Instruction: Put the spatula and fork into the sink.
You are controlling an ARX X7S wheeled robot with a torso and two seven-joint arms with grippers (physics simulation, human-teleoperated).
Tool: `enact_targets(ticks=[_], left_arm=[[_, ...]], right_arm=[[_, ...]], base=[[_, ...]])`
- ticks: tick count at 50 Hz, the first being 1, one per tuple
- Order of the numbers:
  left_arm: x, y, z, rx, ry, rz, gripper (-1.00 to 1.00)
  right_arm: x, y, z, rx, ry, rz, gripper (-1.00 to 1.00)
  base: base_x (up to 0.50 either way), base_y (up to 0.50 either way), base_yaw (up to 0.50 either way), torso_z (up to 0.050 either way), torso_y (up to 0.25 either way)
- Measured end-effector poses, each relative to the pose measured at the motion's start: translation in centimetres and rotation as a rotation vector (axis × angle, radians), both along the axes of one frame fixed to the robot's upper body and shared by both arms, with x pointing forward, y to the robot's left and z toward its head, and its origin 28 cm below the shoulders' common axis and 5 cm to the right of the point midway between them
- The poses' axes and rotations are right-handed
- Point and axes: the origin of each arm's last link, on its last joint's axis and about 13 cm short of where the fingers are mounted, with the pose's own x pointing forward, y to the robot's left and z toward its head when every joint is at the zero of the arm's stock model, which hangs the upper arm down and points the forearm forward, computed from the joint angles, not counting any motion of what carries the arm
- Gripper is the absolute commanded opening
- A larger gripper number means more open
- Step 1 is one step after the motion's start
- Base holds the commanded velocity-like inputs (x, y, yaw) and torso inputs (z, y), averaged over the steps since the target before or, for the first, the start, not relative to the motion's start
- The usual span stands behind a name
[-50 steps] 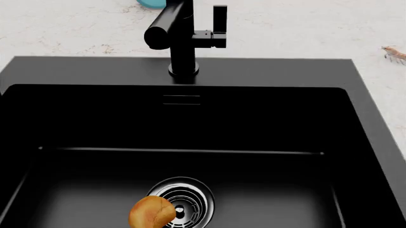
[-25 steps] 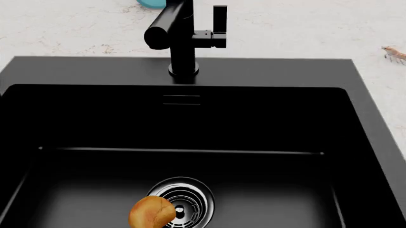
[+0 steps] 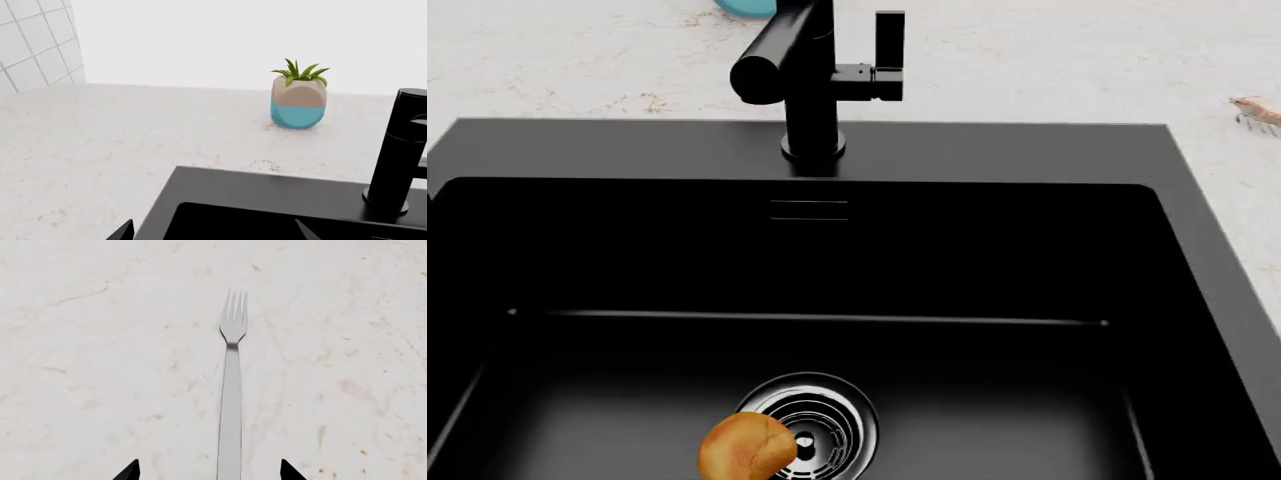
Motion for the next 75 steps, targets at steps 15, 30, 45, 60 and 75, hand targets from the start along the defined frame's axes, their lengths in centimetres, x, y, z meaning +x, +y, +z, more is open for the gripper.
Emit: enact_targets(ticks=[15, 30, 45, 60, 75], left_arm=[[0.1, 0.1, -0.5, -0.002, 0.009, 0.003, 1.0], [0.1, 0.2, -0.8, -0.005, 0.014, 0.008, 1.0], [-0.1, 0.3, -0.8, -0.005, 0.015, 0.012, 1.0], [-0.1, 0.3, -0.7, -0.007, 0.014, 0.015, 1.0], [-0.2, 0.3, -0.7, -0.004, 0.014, 0.016, 1.0]], right_arm=[[1.1, -0.9, -2.3, -0.011, 0.001, -0.029, 1.0], [1.1, -1.1, -2.9, -0.024, -0.03, -0.043, 1.0], [0.8, -1.3, -2.9, 0.002, -0.069, -0.045, 1.0], [0.3, -1.5, -3.0, 0.031, -0.104, -0.024, -1.0], [-0.2, -1.2, -2.5, 0.03, -0.078, -0.04, -1.0]], base=[[0.0, 0.0, 0.0, 0.0, 0.0], [0.0, 0.0, 0.0, -0.001, 0.0], [0.0, 0.0, 0.0, -0.001, 0.0], [0.0, 0.0, 0.0, -0.001, 0.0], [0.0, 0.0, 0.0, -0.001, 0.0]])
